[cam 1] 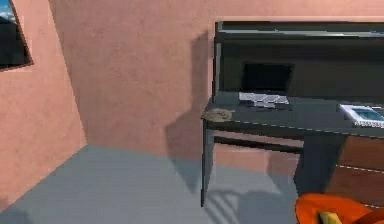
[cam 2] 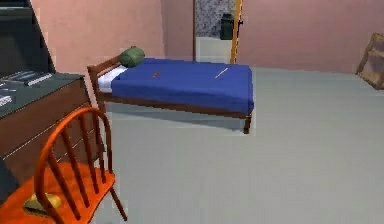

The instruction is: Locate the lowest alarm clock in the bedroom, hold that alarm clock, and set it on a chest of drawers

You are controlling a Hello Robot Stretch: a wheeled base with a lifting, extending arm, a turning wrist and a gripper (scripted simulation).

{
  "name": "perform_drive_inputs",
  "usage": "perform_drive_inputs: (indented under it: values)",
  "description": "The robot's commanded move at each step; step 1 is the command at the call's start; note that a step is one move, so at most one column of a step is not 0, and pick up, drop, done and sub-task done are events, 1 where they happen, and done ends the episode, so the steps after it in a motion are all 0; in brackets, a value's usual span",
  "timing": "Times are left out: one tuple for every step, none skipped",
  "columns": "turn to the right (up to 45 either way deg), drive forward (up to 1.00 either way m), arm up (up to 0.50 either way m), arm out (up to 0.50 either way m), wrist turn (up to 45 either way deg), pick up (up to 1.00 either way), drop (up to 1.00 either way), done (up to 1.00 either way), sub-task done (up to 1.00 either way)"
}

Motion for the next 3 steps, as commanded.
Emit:
perform_drive_inputs:
  values:
    - [12.0,0.00,0.00,0.00,0.0,0.00,0.00,0.00,0.00]
    - [0.0,0.50,0.00,0.00,0.0,0.00,0.00,0.00,0.00]
    - [-27.0,0.00,0.00,0.00,0.0,0.00,0.00,0.00,0.00]
